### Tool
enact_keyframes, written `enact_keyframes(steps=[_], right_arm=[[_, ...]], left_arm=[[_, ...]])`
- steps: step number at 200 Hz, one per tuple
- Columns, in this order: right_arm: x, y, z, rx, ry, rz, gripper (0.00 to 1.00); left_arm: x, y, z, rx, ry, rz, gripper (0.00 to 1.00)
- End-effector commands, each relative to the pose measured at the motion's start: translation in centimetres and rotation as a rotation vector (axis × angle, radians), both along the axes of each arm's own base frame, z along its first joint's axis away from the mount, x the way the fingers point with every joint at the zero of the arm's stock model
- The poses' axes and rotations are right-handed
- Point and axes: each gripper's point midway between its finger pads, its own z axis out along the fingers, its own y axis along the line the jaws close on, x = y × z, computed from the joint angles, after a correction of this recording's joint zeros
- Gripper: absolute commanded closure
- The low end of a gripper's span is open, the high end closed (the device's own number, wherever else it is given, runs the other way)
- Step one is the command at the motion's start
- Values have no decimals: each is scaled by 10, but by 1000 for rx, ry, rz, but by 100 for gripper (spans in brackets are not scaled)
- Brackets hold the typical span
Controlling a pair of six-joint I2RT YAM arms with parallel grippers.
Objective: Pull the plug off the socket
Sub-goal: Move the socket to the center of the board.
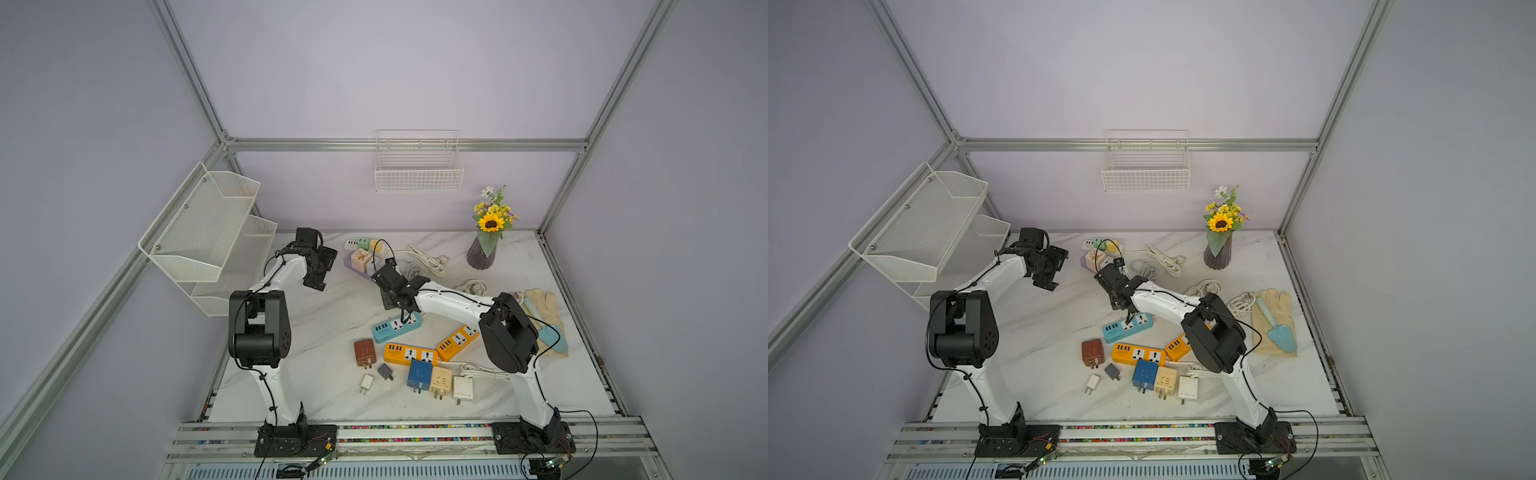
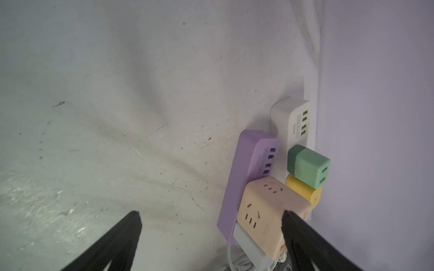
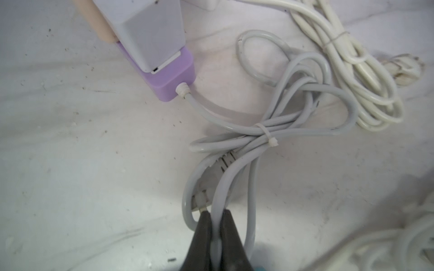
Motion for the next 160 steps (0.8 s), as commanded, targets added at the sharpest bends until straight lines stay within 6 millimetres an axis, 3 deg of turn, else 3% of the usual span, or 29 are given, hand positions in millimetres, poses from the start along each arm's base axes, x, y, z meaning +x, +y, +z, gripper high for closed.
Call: enact_keyframes(steps=[1,47,71,95,132,160], right_arm=[[-9,-17,22,4,-54,-11,100],[-31,-58,18,-71,-30,-74,100],[-41,-82,9,-92,-1,-130,100],[-42,-100,7,-93,9,-176,100],[-38,-107,6,-98,17,-177,100],[-35,-109,2,-103,23,-175,100]], left_arm=[[3,-20,9,-82,-11,31,4],[12,-72,-11,-139,43,-19,5],[6,-99,-24,-159,113,-56,5],[3,-110,-38,-145,157,-54,5],[29,-121,-37,-155,76,-61,3],[36,-138,-43,-182,79,-81,3]])
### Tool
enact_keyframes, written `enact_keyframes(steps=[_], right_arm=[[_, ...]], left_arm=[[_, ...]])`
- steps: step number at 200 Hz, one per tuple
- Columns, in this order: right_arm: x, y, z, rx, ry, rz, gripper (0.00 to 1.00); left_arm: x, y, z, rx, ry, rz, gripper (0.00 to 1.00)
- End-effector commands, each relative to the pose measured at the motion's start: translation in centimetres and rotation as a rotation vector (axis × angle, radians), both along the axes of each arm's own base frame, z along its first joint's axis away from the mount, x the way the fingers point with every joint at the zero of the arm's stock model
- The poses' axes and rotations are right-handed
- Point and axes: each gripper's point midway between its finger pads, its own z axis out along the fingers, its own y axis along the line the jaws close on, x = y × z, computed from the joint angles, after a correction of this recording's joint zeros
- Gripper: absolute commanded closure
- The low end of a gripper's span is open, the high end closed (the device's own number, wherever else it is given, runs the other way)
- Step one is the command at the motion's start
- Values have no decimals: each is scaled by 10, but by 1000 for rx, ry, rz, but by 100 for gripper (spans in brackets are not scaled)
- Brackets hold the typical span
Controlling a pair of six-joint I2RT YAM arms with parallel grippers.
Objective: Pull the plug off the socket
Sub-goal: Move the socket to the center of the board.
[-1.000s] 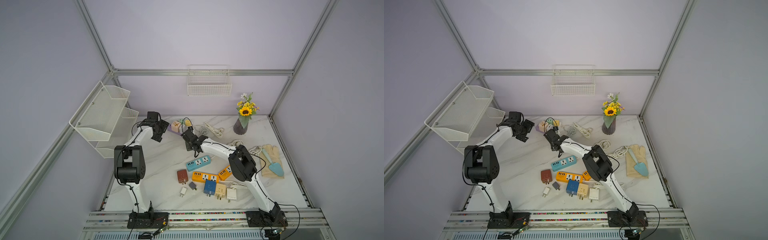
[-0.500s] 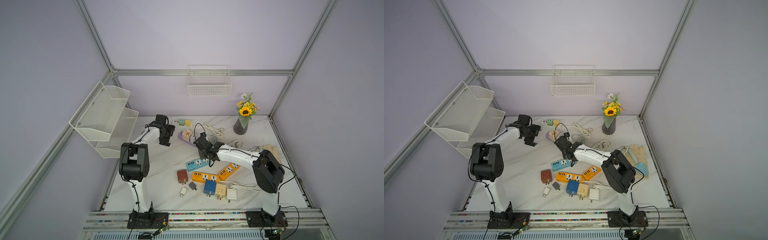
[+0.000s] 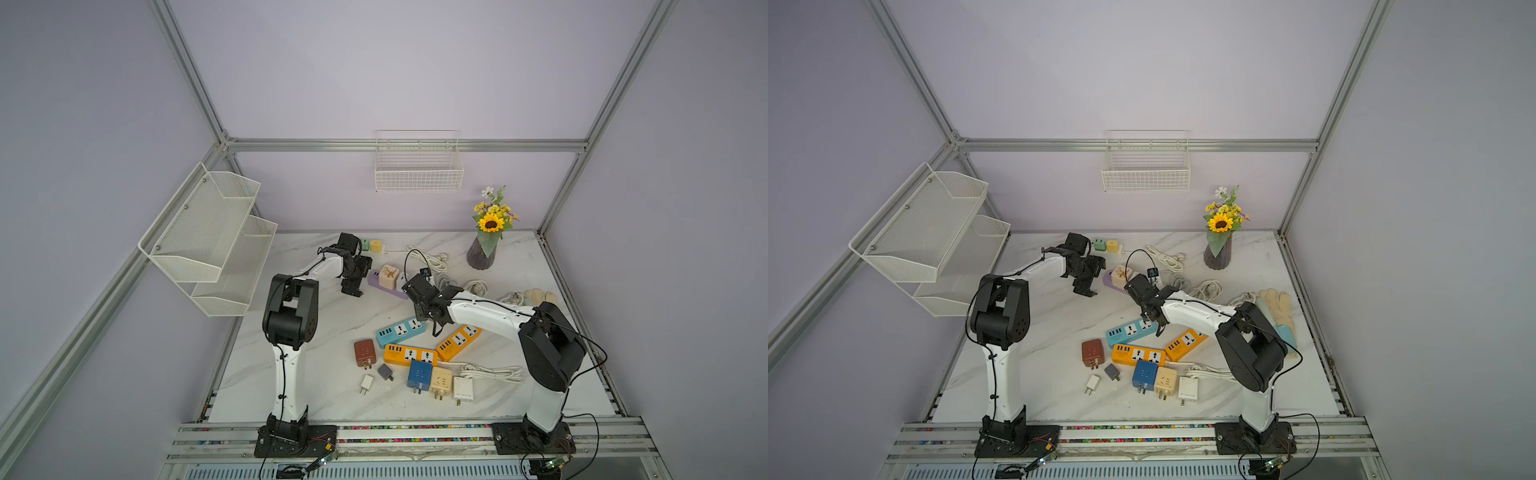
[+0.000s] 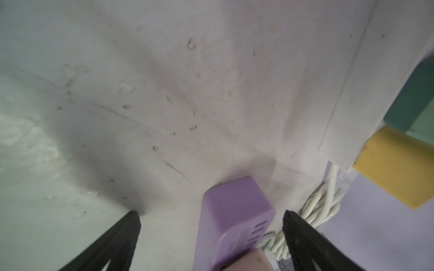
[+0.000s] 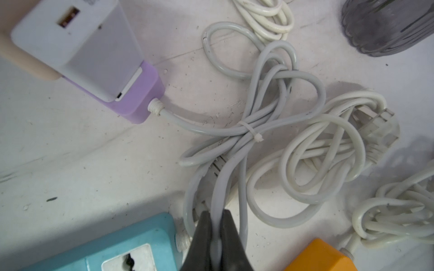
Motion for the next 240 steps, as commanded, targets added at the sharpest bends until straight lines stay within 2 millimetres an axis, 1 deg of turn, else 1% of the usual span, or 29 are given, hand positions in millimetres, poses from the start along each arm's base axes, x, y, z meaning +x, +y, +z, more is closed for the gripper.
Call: enact_keyframes(steps=[1,10,27,43,50,57,81,96,109,119,129,148,170,180,198,212,226,240], right_arm=[[2,-10,7,-18,-17,-23,100],[4,-9,8,-15,-19,-21,100],[5,-11,7,-16,-15,-21,100],[6,-12,5,-13,-12,-24,100],[7,-13,5,-10,-11,-27,100],[7,-13,5,-7,-10,-26,100],[7,-11,6,4,-10,-20,100],[6,-11,5,5,-7,-18,100],[6,-10,4,6,-6,-16,100],[6,-10,4,7,-5,-14,100],[6,-9,3,9,-5,-10,100],[7,-8,5,11,-13,-2,100],[11,-5,13,14,-33,17,100],[13,-3,16,12,-40,32,100],[15,2,24,12,-51,79,100],[16,9,29,19,-55,134,100],[15,17,31,21,-41,197,100],[13,23,31,25,-23,245,100]], left_arm=[[21,-17,12,-39,-62,-4,3],[18,-24,6,-47,-28,-18,4],[-3,-30,-10,-37,102,-35,4],[-21,-29,-21,-8,186,-30,4],[-25,-27,-23,6,206,-18,5],[-25,-25,-25,11,208,-6,6],[-12,-27,-26,21,195,-12,6],[-10,-28,-31,30,219,-24,7],[-16,-31,-37,30,253,-28,12],[-22,-29,-41,35,277,-15,20],[-27,-25,-43,48,291,-1,27],[-38,-13,-47,77,315,38,36],[-51,2,-51,88,350,75,48],[-58,11,-51,89,368,100,55],[-77,27,-51,82,408,153,66],[-89,37,-47,66,410,178,69],[-108,48,-48,54,429,212,72],[-128,55,-51,21,441,246,73]])
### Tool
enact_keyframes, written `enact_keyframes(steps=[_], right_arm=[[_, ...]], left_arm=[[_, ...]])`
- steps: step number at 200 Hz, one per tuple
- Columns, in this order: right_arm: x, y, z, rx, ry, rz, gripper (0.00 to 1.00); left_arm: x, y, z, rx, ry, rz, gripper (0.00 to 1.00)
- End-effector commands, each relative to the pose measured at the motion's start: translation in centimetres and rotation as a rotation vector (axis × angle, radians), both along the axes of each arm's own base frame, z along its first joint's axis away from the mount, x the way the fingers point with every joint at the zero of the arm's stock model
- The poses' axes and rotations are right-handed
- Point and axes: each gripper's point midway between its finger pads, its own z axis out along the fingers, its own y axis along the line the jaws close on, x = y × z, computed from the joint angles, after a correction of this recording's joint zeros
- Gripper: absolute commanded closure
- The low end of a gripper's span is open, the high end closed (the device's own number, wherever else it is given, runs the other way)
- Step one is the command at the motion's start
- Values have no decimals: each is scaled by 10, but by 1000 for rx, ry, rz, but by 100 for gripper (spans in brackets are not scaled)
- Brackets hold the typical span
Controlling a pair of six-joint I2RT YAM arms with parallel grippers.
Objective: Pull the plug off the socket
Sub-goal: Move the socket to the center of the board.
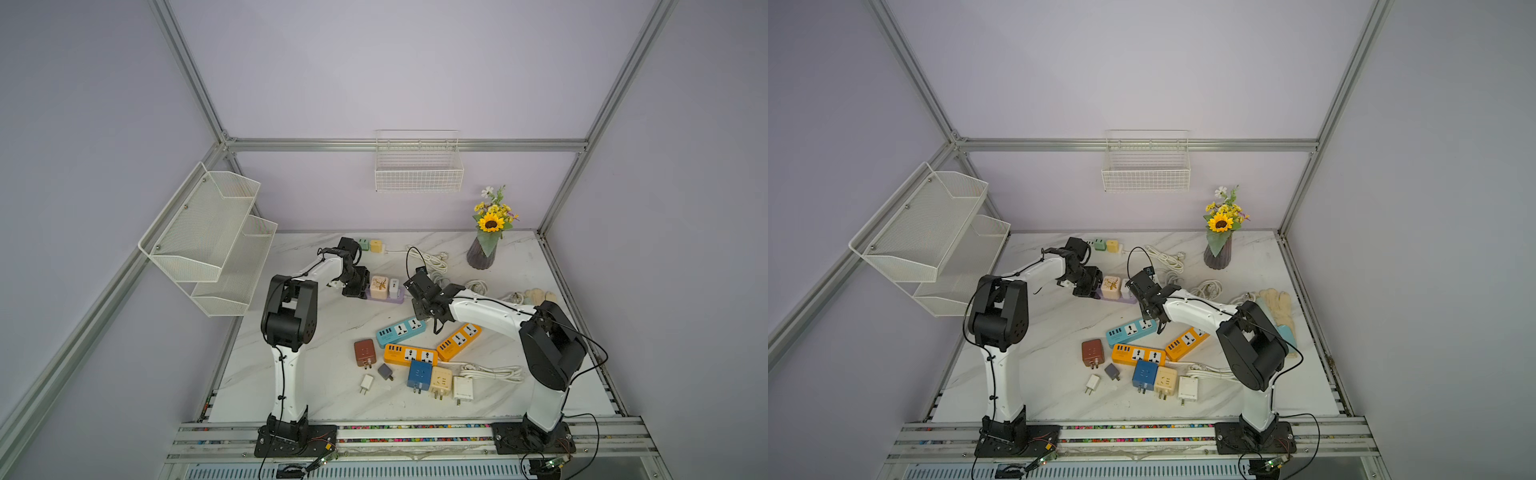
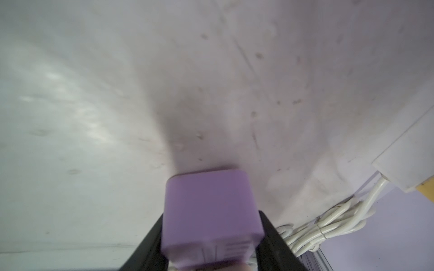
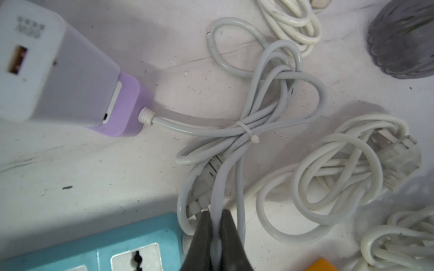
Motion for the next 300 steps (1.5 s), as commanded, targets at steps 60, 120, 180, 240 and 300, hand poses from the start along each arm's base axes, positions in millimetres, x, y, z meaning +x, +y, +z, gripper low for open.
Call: enact_keyframes(steps=[60,120,180,240,300], right_arm=[[0,36,19,39,32,234,94],[-17,53,29,89,33,327,48],[-32,81,68,182,-130,533,40],[-97,132,70,271,-360,1213,32],[-88,179,40,307,-246,1367,30]], left_arm=[[-140,90,-41,103,239,200,76],[-208,104,-50,122,300,262,78],[-233,103,-49,113,322,274,79],[-255,113,-41,170,368,257,80],[-260,121,-40,193,385,243,82]])
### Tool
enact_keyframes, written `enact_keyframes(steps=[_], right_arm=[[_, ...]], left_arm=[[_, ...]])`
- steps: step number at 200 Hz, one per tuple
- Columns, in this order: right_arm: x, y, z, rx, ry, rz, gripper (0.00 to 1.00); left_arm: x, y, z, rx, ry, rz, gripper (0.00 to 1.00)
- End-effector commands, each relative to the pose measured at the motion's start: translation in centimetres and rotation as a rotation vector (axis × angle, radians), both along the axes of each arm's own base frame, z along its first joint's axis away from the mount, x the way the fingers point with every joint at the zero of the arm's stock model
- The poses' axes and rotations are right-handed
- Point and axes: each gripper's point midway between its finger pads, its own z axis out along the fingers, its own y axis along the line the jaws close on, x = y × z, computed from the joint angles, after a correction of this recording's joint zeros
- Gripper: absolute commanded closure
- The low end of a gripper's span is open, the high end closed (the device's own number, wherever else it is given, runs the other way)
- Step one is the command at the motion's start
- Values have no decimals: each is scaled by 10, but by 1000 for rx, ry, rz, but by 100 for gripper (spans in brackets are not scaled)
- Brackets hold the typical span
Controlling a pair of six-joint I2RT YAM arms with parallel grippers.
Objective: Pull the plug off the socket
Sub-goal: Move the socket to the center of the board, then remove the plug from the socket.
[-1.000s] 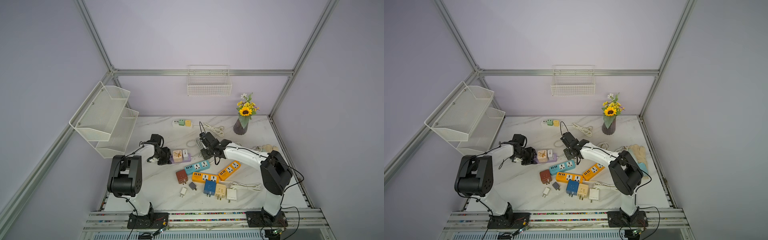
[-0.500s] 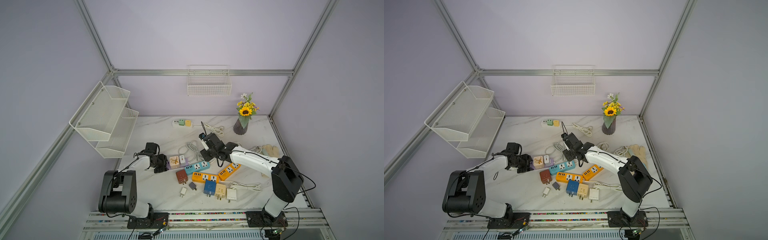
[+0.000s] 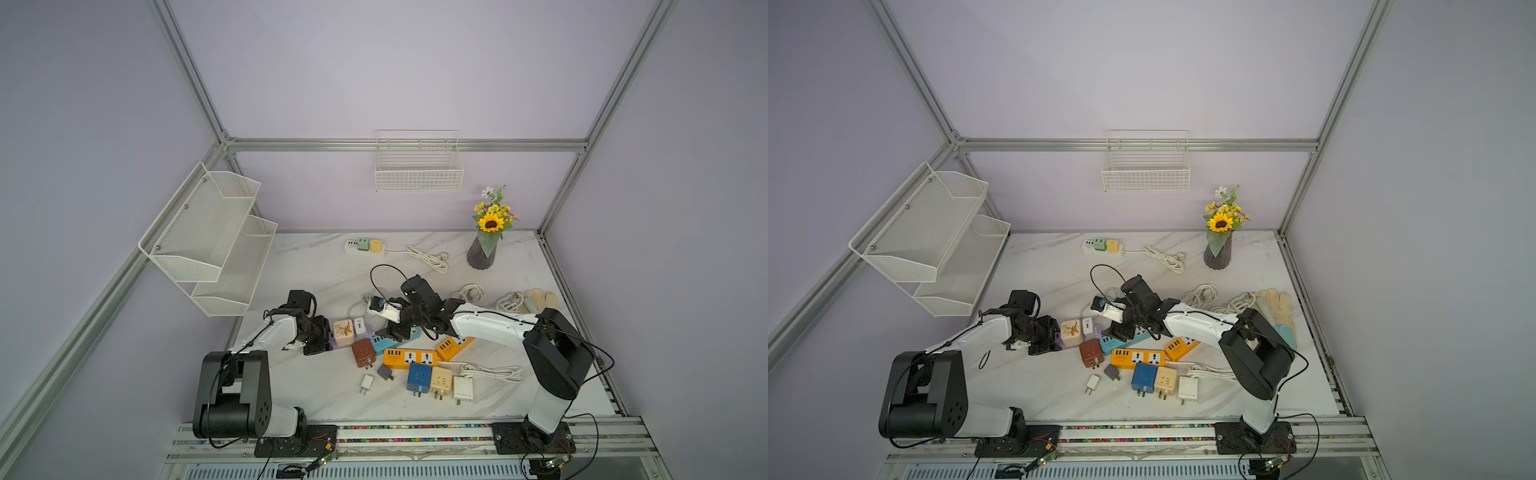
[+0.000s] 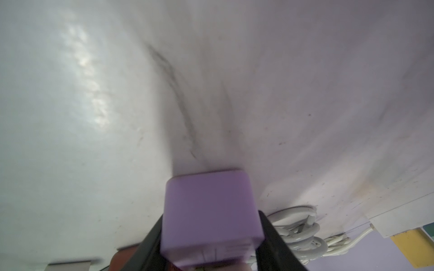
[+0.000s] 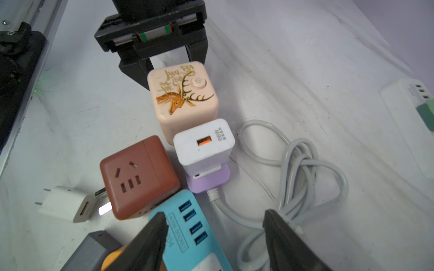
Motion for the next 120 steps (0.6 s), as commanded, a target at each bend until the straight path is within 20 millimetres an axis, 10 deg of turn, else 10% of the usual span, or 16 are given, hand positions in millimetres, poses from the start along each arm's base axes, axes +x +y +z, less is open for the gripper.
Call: enact_keyframes(steps=[1,120], right_arm=[[-7,22,7,42,-13,114,30],[-1,50,-35,-32,92,63,29]], left_arm=[[-85,27,-32,150,330,-64,82],[-61,32,-36,176,294,-90,84]])
